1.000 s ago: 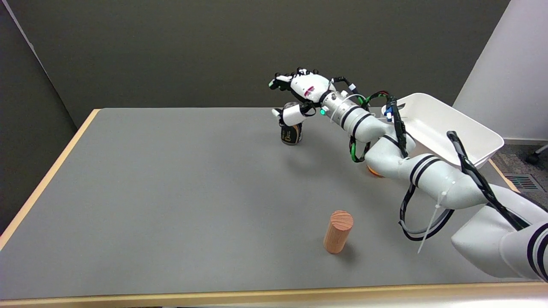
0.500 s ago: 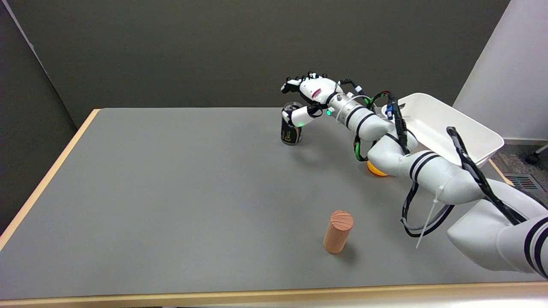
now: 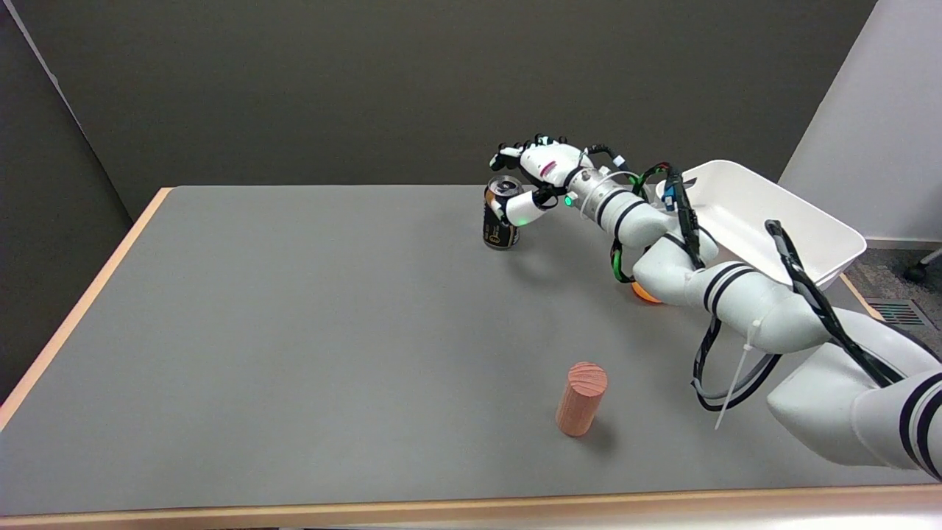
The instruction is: Pick up the black can.
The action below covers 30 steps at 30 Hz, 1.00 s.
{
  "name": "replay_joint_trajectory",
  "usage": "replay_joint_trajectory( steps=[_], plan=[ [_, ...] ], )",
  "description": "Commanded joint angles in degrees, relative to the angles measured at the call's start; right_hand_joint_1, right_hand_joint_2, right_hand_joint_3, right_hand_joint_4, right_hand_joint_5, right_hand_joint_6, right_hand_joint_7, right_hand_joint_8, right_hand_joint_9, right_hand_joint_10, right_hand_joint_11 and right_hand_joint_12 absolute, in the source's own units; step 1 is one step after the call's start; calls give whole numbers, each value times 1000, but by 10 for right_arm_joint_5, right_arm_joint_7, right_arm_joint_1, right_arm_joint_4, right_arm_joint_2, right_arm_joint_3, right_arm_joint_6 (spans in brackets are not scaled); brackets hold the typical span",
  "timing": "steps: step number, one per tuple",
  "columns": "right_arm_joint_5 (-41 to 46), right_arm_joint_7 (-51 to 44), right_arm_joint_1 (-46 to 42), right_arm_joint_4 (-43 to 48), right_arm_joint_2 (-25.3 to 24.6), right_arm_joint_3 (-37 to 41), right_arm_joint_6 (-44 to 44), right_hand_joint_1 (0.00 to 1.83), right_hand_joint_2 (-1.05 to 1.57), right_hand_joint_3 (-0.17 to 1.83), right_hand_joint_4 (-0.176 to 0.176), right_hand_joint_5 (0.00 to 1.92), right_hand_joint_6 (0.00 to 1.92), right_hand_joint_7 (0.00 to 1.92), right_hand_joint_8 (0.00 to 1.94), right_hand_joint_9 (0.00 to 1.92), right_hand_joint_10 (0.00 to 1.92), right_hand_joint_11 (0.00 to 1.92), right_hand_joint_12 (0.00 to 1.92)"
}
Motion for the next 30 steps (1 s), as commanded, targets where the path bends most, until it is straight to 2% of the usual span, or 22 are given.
replay_joint_trajectory(
  steps=[1, 14, 16, 18, 20, 21, 22, 23, 25, 26, 30],
  plan=[
    [0, 0, -6, -9, -5, -6, -3, 432, 660, 1006, 77, 274, 569, 344, 418, 261, 684, 53, 1022],
    [0, 0, -11, -6, -5, -6, 1, 538, 689, 989, 73, 288, 593, 397, 479, 325, 754, 101, 1096],
    [-2, 0, -11, -5, -5, -6, 1, 653, 754, 904, 71, 349, 731, 469, 514, 362, 813, 104, 1136],
    [-4, 0, -12, -4, -5, -6, 1, 680, 761, 954, 76, 398, 841, 511, 588, 401, 836, 122, 1131],
    [-4, 0, -13, 1, -4, -6, 1, 733, 799, 937, 98, 423, 1005, 622, 778, 457, 902, 141, 1159],
    [-4, 0, -14, 2, -4, -6, 1, 753, 908, 772, 120, 459, 1184, 653, 851, 472, 939, 146, 1178],
    [-4, 0, -15, 4, -3, -6, 1, 767, 1070, 515, 148, 511, 1421, 667, 907, 479, 976, 147, 1199],
    [-4, 0, -16, 5, -3, -6, 1, 814, 1214, 276, 149, 553, 1637, 690, 994, 491, 1015, 149, 1220],
    [-4, 0, -18, 8, -2, -5, 1, 1113, 1205, 206, -58, 523, 1668, 780, 1320, 539, 1066, 154, 1231],
    [-4, -1, -19, 9, -2, -4, 2, 1135, 1194, 208, -66, 539, 1663, 794, 1322, 553, 1075, 164, 1227],
    [-4, -4, -22, 18, 1, 6, 10, 1145, 1165, 234, -64, 582, 1656, 814, 1272, 580, 1096, 187, 1225]
  ],
)
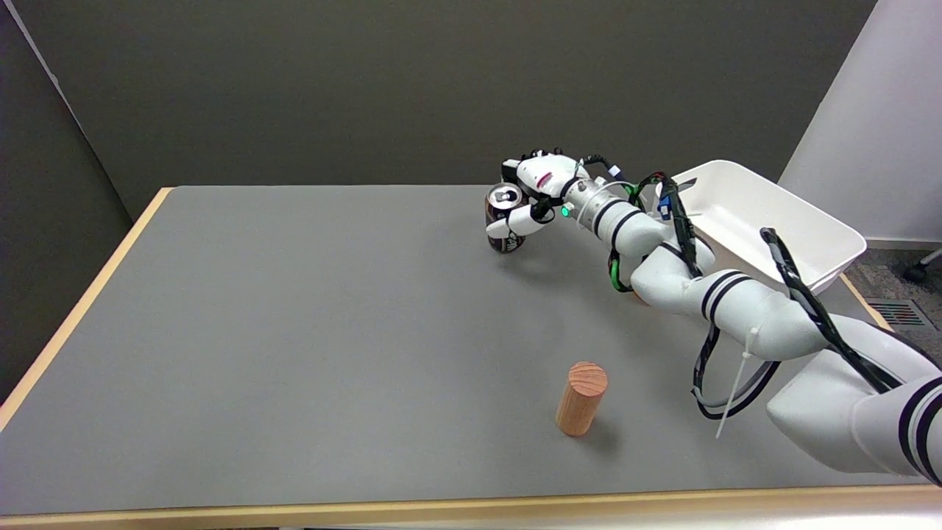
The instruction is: Pick up the black can.
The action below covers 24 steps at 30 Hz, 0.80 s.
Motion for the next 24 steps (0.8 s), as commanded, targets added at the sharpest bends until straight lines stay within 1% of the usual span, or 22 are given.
replay_joint_trajectory(
  steps=[1, 10, 14, 17, 21, 24],
  plan=[
    [-3, -4, -11, 22, 6, 16, 14, 1146, 1162, 239, -66, 584, 1655, 816, 1270, 582, 1100, 186, 1227],
    [-4, -12, -40, 119, 40, 96, 29, 1151, 1148, 254, -75, 587, 1646, 835, 1252, 603, 1122, 211, 1244],
    [-4, -62, -70, 195, 65, 175, 31, 1154, 1138, 268, -77, 592, 1640, 844, 1245, 608, 1129, 215, 1255],
    [-2, -85, -97, 244, 87, 238, 19, 1153, 1135, 269, -68, 602, 1630, 844, 1242, 613, 1132, 225, 1263],
    [1, -120, -147, 302, 118, 323, -19, 1153, 1129, 275, -66, 608, 1624, 848, 1240, 620, 1136, 238, 1273],
    [1, -132, -190, 340, 131, 391, -45, 1153, 1134, 266, -63, 608, 1622, 846, 1243, 624, 1143, 251, 1290]
  ],
)
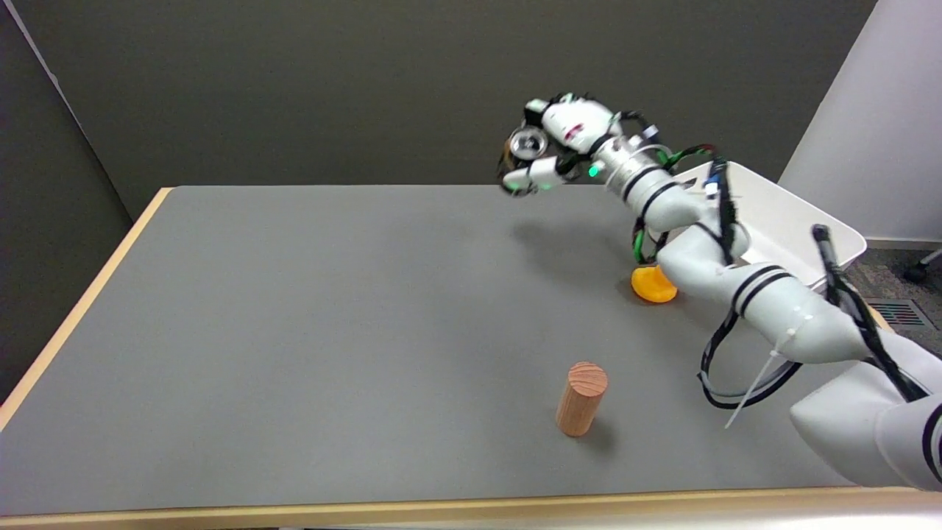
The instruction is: Pick up the black can.
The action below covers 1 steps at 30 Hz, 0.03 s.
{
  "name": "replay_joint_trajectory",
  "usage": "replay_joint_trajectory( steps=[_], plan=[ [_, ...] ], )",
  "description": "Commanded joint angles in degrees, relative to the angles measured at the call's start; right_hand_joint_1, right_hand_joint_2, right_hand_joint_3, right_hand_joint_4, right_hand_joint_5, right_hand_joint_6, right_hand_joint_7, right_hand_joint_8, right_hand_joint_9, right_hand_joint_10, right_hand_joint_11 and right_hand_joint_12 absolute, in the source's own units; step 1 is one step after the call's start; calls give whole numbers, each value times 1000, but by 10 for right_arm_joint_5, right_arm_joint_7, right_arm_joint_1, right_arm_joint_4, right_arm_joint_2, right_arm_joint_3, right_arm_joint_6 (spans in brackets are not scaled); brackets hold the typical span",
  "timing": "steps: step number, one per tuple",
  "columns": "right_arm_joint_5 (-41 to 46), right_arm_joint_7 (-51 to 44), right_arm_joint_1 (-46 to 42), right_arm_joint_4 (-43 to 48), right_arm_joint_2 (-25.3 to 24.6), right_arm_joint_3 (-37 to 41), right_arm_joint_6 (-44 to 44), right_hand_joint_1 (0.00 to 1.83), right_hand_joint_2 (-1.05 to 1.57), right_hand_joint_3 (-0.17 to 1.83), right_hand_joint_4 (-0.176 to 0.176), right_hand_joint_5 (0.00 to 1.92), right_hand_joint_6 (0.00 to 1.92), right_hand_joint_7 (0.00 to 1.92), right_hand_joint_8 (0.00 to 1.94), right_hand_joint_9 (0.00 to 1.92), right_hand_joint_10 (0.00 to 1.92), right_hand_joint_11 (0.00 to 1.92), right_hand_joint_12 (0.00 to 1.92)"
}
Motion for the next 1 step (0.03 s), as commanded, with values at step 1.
replay_joint_trajectory(
  steps=[1],
  plan=[
    [4, -104, -166, 236, 97, 311, -74, 1153, 1130, 271, -63, 609, 1620, 848, 1242, 625, 1149, 251, 1303]
  ],
)
